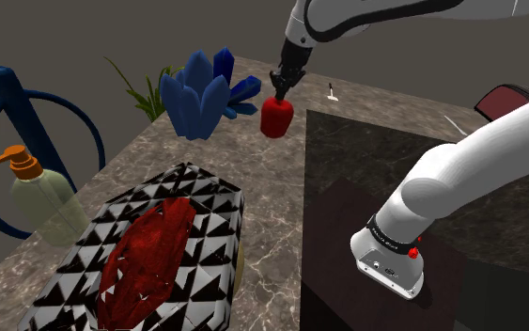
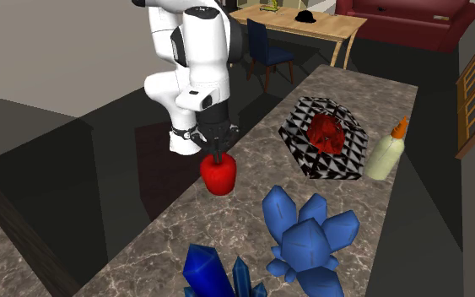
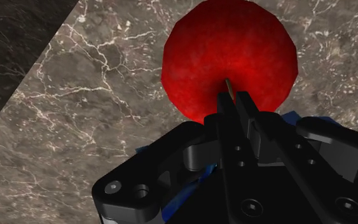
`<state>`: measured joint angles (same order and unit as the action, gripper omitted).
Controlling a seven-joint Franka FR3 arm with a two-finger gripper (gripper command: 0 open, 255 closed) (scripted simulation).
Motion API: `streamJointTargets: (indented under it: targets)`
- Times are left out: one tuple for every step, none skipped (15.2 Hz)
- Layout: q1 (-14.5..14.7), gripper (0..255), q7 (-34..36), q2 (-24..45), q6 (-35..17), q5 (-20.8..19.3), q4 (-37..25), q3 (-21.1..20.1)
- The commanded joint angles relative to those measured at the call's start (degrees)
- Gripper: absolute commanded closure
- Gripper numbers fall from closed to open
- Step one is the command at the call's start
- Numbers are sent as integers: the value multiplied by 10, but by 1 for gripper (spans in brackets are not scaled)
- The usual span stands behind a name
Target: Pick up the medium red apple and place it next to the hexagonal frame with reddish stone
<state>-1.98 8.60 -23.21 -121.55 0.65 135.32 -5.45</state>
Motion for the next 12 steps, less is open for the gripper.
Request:
streamJointTargets:
  targets:
    - [0,255,-2,-4,17,0,-13,2]
    - [-1,255,-2,-5,25,0,-20,2]
    - [-1,255,-2,-6,33,0,-26,2]
    - [-1,255,-2,-8,41,0,-33,2]
    - [-1,255,-3,-8,49,0,-40,2]
    - [-1,255,-3,-9,57,0,-47,3]
    - [-1,255,-3,-10,64,0,-54,3]
    - [-1,255,-3,-11,72,0,-61,3]
    - [-1,255,-3,-11,80,0,-69,3]
    - [-1,255,-4,-11,88,0,-76,3]
    - [-1,255,-4,-11,95,0,-84,4]
    - [-1,255,-4,-11,103,0,-92,4]
